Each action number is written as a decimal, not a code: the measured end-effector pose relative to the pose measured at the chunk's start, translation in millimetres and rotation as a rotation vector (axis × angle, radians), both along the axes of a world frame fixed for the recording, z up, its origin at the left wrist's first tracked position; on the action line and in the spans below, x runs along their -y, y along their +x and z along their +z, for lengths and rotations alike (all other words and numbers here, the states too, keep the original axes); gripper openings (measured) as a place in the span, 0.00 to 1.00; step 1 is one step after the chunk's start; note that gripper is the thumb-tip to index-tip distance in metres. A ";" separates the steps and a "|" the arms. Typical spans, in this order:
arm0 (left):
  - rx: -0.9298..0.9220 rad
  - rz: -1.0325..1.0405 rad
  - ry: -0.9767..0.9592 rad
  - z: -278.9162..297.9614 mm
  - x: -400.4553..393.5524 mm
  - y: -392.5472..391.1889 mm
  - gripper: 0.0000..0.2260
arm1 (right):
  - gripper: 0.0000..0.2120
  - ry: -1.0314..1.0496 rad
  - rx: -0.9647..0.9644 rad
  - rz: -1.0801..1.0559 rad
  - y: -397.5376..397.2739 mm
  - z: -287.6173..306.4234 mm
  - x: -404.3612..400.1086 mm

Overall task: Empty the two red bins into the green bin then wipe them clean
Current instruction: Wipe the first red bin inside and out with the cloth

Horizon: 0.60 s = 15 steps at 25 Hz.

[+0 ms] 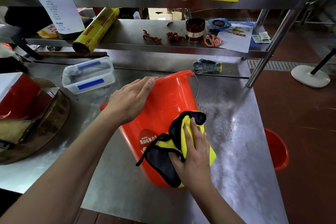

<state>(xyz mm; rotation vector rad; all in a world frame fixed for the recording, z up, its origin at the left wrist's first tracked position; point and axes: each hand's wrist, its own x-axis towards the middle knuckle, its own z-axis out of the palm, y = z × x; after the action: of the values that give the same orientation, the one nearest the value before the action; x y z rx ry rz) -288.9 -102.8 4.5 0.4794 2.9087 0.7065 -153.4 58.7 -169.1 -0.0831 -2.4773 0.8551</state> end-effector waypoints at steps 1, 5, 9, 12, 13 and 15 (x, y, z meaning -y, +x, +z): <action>-0.007 0.010 -0.001 -1.8 2.0 -0.5 0.22 | 0.44 -0.013 0.005 0.005 8.2 -7.7 -3.4; -0.037 0.010 0.006 -7.9 9.1 -3.7 0.19 | 0.44 -0.065 0.024 0.006 34.4 -33.5 -16.9; -0.071 -0.025 0.002 -8.6 8.2 -2.2 0.18 | 0.41 -0.080 0.055 -0.015 43.0 -38.6 -14.1; -0.084 -0.032 0.007 -9.5 6.8 -2.1 0.18 | 0.41 -0.109 0.094 -0.017 37.6 -29.6 -10.0; -0.086 -0.038 0.010 -10.2 5.8 -1.8 0.18 | 0.41 -0.118 0.107 -0.020 33.4 -24.5 -8.9; -0.106 -0.056 0.010 -11.1 3.9 -0.7 0.18 | 0.40 -0.132 0.103 -0.021 21.1 -11.4 -5.0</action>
<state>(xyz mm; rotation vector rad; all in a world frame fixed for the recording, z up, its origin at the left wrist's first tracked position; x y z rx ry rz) -289.6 -106.8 -6.6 0.6155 2.9771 0.7095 -132.2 63.6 -180.5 -0.2039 -2.5073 1.0289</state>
